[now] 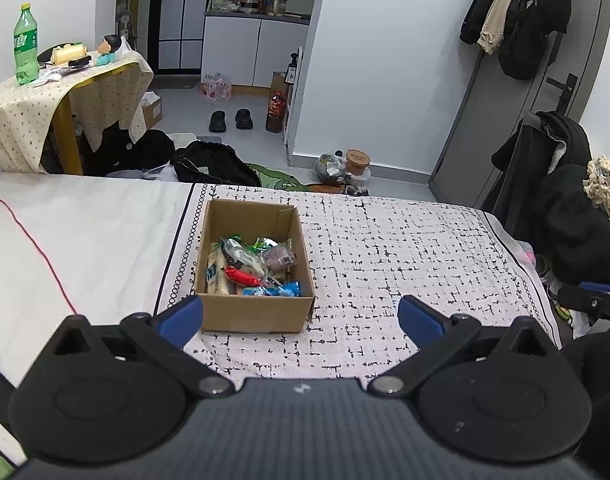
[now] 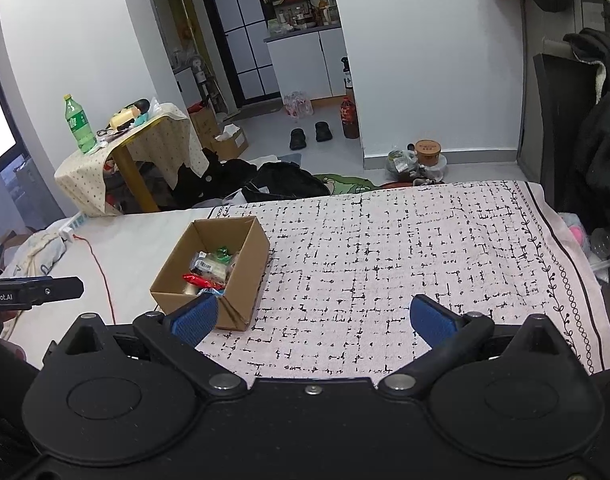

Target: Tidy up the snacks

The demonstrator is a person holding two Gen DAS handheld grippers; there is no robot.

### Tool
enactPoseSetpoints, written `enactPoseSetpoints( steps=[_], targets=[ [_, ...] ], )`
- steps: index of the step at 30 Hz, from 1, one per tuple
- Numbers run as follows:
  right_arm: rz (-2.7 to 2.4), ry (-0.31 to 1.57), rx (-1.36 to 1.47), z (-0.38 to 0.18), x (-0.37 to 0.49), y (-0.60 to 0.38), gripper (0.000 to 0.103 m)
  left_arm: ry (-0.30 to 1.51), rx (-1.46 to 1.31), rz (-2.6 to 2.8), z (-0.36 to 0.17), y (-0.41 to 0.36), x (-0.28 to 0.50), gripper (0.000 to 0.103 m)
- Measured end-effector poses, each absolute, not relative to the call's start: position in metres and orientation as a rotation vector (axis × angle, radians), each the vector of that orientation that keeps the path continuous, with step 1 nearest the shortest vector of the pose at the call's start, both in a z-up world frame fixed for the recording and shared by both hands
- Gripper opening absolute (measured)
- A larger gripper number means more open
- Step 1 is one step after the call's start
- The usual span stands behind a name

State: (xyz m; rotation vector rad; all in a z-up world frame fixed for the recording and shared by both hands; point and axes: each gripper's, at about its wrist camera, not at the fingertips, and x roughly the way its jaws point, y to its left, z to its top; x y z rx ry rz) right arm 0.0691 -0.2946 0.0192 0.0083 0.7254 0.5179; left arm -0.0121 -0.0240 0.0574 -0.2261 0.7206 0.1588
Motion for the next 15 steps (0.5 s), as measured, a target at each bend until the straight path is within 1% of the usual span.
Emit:
enactPoseSetpoints(
  steps=[15],
  targets=[
    [0.502, 0.74, -0.012, 0.0125, 0.0688, -0.2921, 0.103, 0.724, -0.22, 0.14, 0.0547, -0.0254, -0.0116, 0.103]
  ],
)
